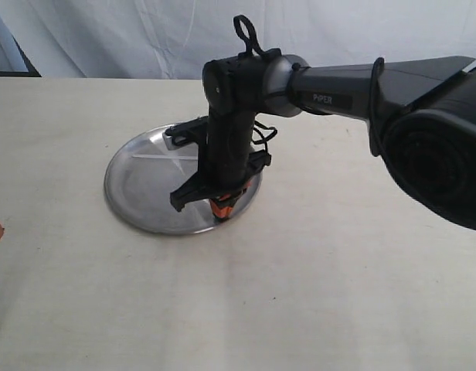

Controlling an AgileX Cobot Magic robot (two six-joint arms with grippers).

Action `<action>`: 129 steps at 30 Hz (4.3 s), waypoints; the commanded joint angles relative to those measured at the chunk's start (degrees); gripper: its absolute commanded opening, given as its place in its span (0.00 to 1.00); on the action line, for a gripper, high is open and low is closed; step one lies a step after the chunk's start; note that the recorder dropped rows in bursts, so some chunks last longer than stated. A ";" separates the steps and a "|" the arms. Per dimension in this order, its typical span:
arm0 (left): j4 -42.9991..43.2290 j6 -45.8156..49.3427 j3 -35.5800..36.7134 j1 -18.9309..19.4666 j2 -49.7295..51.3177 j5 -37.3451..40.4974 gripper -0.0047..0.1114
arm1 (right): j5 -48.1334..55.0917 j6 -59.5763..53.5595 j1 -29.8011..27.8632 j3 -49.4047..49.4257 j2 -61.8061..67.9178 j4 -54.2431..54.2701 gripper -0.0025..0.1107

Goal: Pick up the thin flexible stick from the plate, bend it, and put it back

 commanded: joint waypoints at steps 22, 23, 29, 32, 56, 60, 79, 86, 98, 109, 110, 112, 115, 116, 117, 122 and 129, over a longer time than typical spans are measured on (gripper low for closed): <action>0.14 0.00 0.29 -0.01 -0.21 0.16 0.04 | -21.54 -3.68 -0.17 8.90 -10.96 -15.83 0.07; 0.14 0.00 0.29 -0.01 -0.21 0.16 0.04 | -22.43 -3.68 -0.17 8.90 -10.31 -16.87 0.11; 0.14 0.00 0.29 -0.01 -0.21 0.16 0.04 | -24.96 -3.79 -0.17 8.90 -6.39 -22.08 0.50; 0.14 0.00 0.29 -0.01 -0.21 0.16 0.04 | -24.85 -3.68 -0.17 8.90 -4.93 -23.38 0.47; 0.14 0.00 0.29 -0.01 -0.21 0.26 0.04 | -13.96 -4.12 -5.06 8.90 0.63 -17.22 0.18; 0.14 0.00 0.29 -0.01 -0.21 0.26 0.04 | -12.70 -4.12 -5.06 8.90 0.63 -17.13 0.01; 0.14 0.00 0.29 -0.01 -0.21 0.26 0.04 | -13.44 -3.99 -5.06 8.90 -11.79 -8.75 0.01; 0.14 0.00 0.29 -0.01 -0.21 0.26 0.04 | -9.63 -6.29 -5.06 9.57 -15.69 -5.28 0.01; 0.14 0.00 0.29 -0.01 -0.21 0.26 0.04 | -15.76 -10.15 -5.06 12.59 -10.81 -1.65 0.01; 0.14 0.00 0.29 -0.01 -0.21 0.26 0.04 | -24.85 -7.64 -5.06 12.59 -5.49 -3.55 0.47; 0.14 0.00 0.29 -0.01 -0.21 0.26 0.04 | -25.34 -7.50 -5.06 12.59 -5.40 -4.08 0.46; 0.14 0.00 0.29 -0.01 -0.21 0.26 0.04 | -25.75 -7.06 -5.06 12.59 -5.03 -5.57 0.40; 0.14 0.00 0.29 -0.01 -0.21 0.26 0.04 | -25.51 -6.18 -5.06 12.59 -3.78 -7.80 0.26; 0.14 0.00 0.29 -0.01 -0.21 0.26 0.04 | -24.98 -6.08 -5.06 12.59 -3.35 -8.17 0.22; 0.14 0.00 0.29 -0.01 -0.21 0.26 0.04 | -24.16 -6.08 -5.06 12.59 -2.70 -8.42 0.20; 0.14 0.00 0.29 -0.01 -0.21 0.26 0.04 | -18.70 -6.08 -5.06 12.59 -0.26 -8.42 0.26; 0.14 0.00 0.29 -0.01 -0.21 0.26 0.04 | -15.07 -6.60 -5.06 12.59 1.09 -8.15 0.01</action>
